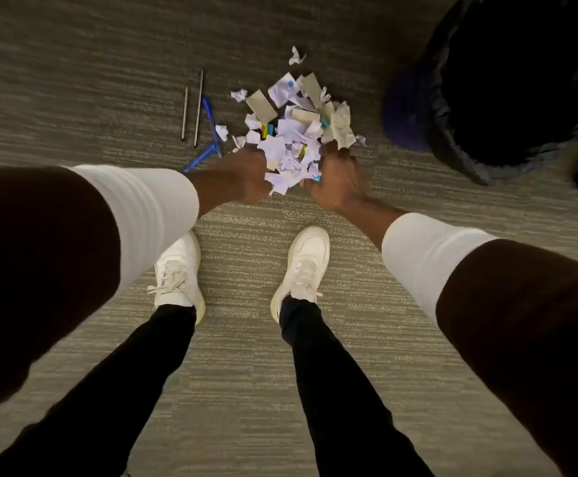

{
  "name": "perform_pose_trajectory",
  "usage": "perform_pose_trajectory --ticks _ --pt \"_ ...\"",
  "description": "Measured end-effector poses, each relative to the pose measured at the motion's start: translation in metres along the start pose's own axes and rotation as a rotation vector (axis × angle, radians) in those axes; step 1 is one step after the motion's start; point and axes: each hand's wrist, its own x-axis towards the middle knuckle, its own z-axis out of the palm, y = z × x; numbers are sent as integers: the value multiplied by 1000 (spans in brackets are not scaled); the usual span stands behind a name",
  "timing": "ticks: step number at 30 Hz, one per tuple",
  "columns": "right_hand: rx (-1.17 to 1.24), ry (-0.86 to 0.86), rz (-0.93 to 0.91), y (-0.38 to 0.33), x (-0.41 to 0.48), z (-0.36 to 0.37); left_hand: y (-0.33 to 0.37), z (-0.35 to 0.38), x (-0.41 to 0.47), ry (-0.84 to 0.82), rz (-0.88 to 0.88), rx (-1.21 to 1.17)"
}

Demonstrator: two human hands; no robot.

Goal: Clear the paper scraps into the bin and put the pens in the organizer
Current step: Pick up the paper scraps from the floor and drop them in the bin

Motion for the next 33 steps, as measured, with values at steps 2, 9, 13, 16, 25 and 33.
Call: perform_pose_trajectory --ticks 2,9,13,16,25,33 --pt "-9 0 -7 8 16 11 -2 11 21 80 -46 -25" --pt "-45 -59 50 25 76 49 -8 54 88 173 -89 -52" --pt "-24 -23 -8 25 101 69 -13 74 115 206 -9 -39" --pt "-30 20 -75 23 116 84 -19 85 128 221 62 -11" --pt "-162 90 -194 7 130 116 -39 109 150 352 83 59" --pt "-114 150 -210 16 134 118 -54 97 140 422 169 -82"
